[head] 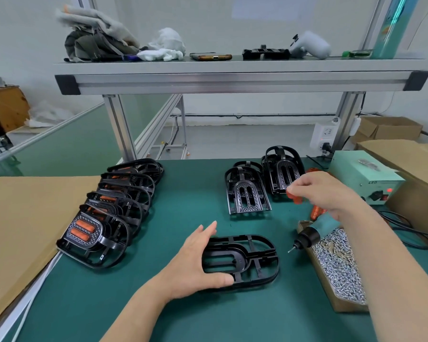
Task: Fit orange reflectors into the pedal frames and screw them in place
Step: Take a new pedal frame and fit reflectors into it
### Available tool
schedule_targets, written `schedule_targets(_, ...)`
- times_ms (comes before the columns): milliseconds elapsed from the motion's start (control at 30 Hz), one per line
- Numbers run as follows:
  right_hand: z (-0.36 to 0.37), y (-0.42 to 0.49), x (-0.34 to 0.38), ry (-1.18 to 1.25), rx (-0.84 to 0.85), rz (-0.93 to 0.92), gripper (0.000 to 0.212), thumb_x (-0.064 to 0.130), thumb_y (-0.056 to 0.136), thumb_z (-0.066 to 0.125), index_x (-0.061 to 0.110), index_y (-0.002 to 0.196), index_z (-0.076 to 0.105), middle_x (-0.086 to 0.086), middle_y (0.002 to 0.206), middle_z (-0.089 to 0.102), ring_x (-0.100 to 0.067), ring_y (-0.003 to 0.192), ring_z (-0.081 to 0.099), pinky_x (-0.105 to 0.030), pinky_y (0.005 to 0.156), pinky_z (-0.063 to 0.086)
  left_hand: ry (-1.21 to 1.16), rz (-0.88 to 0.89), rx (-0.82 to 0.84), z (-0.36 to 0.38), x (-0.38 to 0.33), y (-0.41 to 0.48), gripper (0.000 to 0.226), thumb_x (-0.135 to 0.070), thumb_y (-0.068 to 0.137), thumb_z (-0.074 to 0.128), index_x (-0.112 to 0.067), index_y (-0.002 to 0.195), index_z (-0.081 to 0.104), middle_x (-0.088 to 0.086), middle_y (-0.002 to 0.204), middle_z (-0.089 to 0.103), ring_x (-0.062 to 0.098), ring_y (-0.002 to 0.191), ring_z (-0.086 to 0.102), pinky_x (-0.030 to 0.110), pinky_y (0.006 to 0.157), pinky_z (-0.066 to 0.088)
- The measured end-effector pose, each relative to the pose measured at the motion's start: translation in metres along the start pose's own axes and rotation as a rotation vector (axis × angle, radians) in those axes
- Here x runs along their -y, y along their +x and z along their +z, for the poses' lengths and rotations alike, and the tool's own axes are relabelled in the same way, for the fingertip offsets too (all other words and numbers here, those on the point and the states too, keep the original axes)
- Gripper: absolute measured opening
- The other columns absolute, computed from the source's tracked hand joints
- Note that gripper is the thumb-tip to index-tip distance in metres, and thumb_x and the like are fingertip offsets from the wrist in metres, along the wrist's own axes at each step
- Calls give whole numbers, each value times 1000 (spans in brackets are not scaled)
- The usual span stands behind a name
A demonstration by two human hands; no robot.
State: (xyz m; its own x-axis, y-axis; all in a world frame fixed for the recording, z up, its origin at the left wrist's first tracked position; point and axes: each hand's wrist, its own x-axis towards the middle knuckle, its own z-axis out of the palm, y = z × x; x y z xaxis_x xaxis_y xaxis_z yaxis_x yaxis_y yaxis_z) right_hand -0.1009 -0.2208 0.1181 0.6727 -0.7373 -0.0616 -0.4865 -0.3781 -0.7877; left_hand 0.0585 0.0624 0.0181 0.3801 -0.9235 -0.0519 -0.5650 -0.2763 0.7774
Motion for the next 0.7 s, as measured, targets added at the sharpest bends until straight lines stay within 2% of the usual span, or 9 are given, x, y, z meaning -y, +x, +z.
schedule_targets(67,5,-18,13,180,92,-4,15,17,94,68,6,87,74,-18,85,74,-13,66,51,-25,62,39,7,29,-159,3,-5,0,101,-61,69,78,-42,152,23,-41,144,16,-13,145,-2,18,118,11)
schedule_targets(133,14,-34,24,285,178,-14,15,17,95,66,5,91,75,-20,92,75,-14,66,46,-23,61,39,34,95,-374,7,-15,0,80,-56,73,76,-38,144,43,-38,130,35,-9,137,22,8,109,20)
schedule_targets(200,29,-48,31,363,206,-12,18,15,95,65,0,96,74,-23,95,73,-19,73,48,-22,60,39,49,149,-502,11,-30,1,66,-53,74,72,-33,135,56,-28,113,48,1,121,42,8,100,30)
schedule_targets(333,64,-70,43,481,242,-8,24,14,95,63,-8,100,70,-25,91,71,-24,81,52,-22,59,37,130,262,-592,15,-61,7,59,-56,76,65,-31,129,60,-20,99,48,3,98,50,15,88,41)
schedule_targets(433,87,-81,49,567,253,-7,14,11,94,66,-1,88,71,-17,86,69,-25,79,54,-26,64,40,164,302,-661,17,-75,12,45,-48,75,69,-35,117,58,-17,93,51,3,86,52,23,78,48)
schedule_targets(500,98,-83,50,576,216,-7,11,10,92,68,8,81,68,-7,77,67,-17,72,56,-21,61,43,160,301,-702,18,-75,13,42,-36,74,76,-33,113,60,-16,91,54,2,82,53,28,76,52)
schedule_targets(567,105,-84,49,565,178,-3,12,10,91,70,10,80,68,1,67,63,-8,60,53,-16,55,43,166,293,-709,19,-71,12,42,-27,75,79,-31,113,62,-15,92,56,4,83,57,29,78,54)
schedule_targets(633,109,-85,48,563,156,-19,12,9,91,70,11,79,68,4,65,64,-4,56,54,-14,54,43,168,299,-707,21,-67,10,43,-20,75,82,-25,114,64,-12,95,59,5,83,60,26,80,53)
schedule_targets(700,109,-87,48,576,143,-57,11,11,92,70,11,81,70,4,68,69,-1,59,59,-10,55,43,125,292,-696,19,-65,8,41,-17,77,82,-25,113,65,-13,95,61,2,85,60,14,81,48)
